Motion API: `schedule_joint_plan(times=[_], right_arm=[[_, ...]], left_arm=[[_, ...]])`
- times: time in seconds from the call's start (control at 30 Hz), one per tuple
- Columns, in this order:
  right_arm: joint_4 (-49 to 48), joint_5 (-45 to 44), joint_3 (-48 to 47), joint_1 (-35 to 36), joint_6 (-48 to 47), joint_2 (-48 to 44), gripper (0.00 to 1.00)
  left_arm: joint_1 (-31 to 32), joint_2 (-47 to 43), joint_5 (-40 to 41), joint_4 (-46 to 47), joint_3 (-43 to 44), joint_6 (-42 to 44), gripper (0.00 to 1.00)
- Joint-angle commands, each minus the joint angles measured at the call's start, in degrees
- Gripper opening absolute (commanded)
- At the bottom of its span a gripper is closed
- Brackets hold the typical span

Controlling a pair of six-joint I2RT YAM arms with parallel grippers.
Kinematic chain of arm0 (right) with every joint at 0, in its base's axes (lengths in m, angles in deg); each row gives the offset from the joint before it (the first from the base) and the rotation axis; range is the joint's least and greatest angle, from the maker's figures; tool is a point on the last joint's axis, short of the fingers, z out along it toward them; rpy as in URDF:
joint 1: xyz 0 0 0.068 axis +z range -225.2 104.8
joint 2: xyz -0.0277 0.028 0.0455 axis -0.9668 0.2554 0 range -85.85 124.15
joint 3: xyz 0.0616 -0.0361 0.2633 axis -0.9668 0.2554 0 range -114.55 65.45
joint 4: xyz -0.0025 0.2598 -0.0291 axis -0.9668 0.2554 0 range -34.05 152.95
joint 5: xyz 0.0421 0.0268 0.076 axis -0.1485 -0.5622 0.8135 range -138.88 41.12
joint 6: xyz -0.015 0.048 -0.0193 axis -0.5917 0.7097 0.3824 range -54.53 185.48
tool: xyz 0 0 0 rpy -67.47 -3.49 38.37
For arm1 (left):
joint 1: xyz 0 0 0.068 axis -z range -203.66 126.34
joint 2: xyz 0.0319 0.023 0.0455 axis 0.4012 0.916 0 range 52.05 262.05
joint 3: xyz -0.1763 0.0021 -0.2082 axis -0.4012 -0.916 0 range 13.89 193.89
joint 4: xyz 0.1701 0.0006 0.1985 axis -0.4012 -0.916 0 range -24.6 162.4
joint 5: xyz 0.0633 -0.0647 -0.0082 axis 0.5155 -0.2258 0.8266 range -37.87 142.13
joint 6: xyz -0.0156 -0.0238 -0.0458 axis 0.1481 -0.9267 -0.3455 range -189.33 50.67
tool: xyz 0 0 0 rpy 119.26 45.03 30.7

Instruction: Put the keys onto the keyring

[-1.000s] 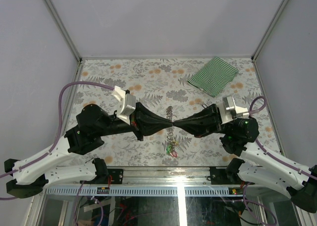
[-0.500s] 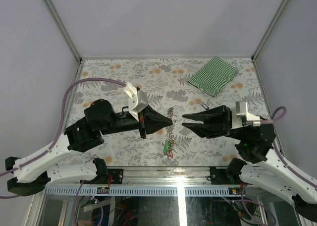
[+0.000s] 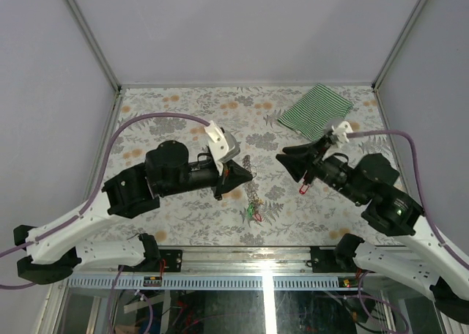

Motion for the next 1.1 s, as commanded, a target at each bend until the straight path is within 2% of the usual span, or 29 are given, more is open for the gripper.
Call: schedule_joint_plan(times=[0.0, 0.17, 0.33, 0.53, 0.67, 0.77, 0.93, 1.07], right_arm=[[14.2, -14.1, -6.1, 0.1, 6.3, 5.4, 0.39], [19.2, -15.0, -8.3, -3.1, 9.4, 10.0, 0.39], [19.4, -2.8, -5.6, -15.8, 13.0, 10.7, 0.39], [21.6, 4.9, -1.0, -23.3, 13.6, 13.9, 0.41], [18.8, 14.1, 5.4, -32.9, 16.6, 17.9, 0.41], [17.1, 13.3, 9.0, -36.3, 17.1, 20.8, 0.4], [18.1, 2.4, 10.3, -36.8, 11.9, 25.7, 0.4], [19.0, 2.5, 9.3, -37.3, 7.3, 31.8, 0.41]], left_arm=[[0.4, 1.7, 1.8, -0.4, 2.1, 1.3, 0.0], [0.5, 4.7, 2.2, -1.7, 2.8, 0.7, 0.0], [0.5, 6.0, 2.7, -1.3, 2.6, 0.3, 0.0], [0.5, 6.5, 3.5, -1.3, 2.8, 1.8, 0.0], [0.4, 7.0, 4.2, -1.3, 2.8, 2.4, 0.0], [0.5, 7.3, 4.3, -1.2, 2.7, 2.4, 0.0], [0.5, 6.7, 4.7, -1.2, 2.6, 2.1, 0.0], [0.4, 6.6, 4.6, -1.2, 2.5, 1.8, 0.0]])
